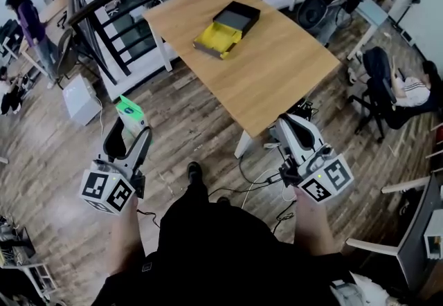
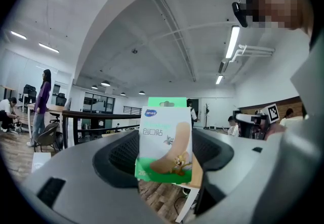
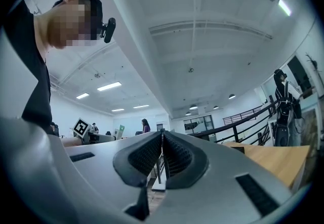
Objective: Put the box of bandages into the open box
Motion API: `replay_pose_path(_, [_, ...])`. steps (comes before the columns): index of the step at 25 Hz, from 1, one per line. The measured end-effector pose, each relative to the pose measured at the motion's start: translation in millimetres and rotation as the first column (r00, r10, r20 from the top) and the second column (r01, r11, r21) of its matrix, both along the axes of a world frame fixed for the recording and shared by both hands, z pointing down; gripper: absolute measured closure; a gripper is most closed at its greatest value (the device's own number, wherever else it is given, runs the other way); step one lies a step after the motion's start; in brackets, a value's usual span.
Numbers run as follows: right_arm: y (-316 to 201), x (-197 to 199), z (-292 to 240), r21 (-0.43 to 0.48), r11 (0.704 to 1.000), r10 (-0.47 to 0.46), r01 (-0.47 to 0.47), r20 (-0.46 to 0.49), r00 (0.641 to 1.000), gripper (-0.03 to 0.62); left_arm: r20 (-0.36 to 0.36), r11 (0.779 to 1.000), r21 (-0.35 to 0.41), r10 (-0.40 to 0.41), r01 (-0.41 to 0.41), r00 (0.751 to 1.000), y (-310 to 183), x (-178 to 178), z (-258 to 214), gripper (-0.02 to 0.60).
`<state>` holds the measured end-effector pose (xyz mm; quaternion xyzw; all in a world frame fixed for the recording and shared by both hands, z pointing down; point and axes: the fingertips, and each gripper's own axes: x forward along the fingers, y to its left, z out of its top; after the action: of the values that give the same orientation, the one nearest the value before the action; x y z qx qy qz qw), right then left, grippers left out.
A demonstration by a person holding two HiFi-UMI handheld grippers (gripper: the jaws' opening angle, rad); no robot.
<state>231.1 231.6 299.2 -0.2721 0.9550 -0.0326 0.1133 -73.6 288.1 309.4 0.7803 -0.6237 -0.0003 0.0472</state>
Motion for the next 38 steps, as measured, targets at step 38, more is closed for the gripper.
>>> replay_pose_path(38, [-197.8,-220.8,-10.5,-0.051,0.999,0.008,-0.014,-0.118,0.993,0.556,-0.114,0.999,0.003,0.052,-0.052,0.992,-207.0,-207.1,35.5,0.252])
